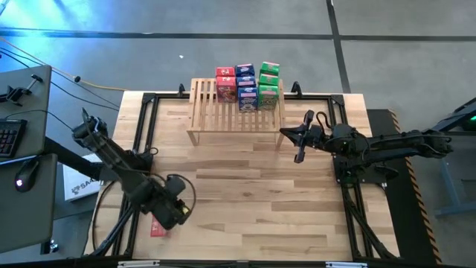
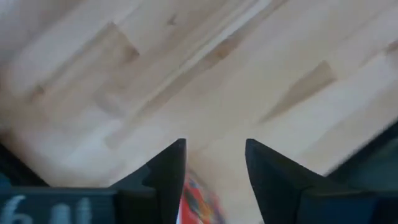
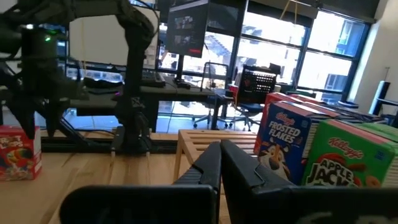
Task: Stack cereal on shelf
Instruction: Put the red cereal box aligned with the other red cereal boxes on the shelf
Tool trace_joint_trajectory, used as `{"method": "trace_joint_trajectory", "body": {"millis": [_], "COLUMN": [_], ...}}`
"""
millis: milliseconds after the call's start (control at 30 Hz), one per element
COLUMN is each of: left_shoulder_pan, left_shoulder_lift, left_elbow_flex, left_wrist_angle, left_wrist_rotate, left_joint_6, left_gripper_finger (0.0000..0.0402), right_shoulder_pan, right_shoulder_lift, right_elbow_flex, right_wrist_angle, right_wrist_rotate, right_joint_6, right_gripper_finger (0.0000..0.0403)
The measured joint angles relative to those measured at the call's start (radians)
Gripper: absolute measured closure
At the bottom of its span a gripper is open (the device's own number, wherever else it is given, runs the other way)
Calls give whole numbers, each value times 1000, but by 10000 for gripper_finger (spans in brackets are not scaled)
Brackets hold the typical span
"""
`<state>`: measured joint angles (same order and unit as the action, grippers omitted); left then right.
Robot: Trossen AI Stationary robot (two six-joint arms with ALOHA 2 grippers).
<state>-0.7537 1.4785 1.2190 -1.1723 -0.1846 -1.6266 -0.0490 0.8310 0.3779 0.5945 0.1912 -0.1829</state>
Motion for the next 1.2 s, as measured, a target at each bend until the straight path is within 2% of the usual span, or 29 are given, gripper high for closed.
{"method": "trace_joint_trajectory", "body": {"millis": [133, 233, 467, 633, 833, 1200], "left_shoulder_pan": [-56, -112, -186, -239, -279, -276], "left_shoulder_lift": [-37, -32, -23, -21, -16, 55], "left_elbow_flex": [1, 1, 0, 0, 0, 0], "left_wrist_angle": [6, 6, 11, 11, -14, 10], "left_wrist_rotate": [71, 125, 131, 128, 128, 100], "left_joint_6": [-241, -371, -537, -645, -725, -717], "left_gripper_finger": [252, 239, 178, 151, 144, 144], "right_shoulder_pan": [0, 0, 0, 0, 0, 0], "right_shoulder_lift": [0, 0, 0, 0, 0, 0], "right_elbow_flex": [0, 0, 0, 0, 0, 0], "right_wrist_angle": [-3, -4, -8, -7, -7, -8], "right_wrist_rotate": [-6, -6, -5, -5, -5, -5], "right_joint_6": [0, -1, 0, -1, -1, -1], "right_gripper_finger": [403, 403, 403, 403, 403, 403]}}
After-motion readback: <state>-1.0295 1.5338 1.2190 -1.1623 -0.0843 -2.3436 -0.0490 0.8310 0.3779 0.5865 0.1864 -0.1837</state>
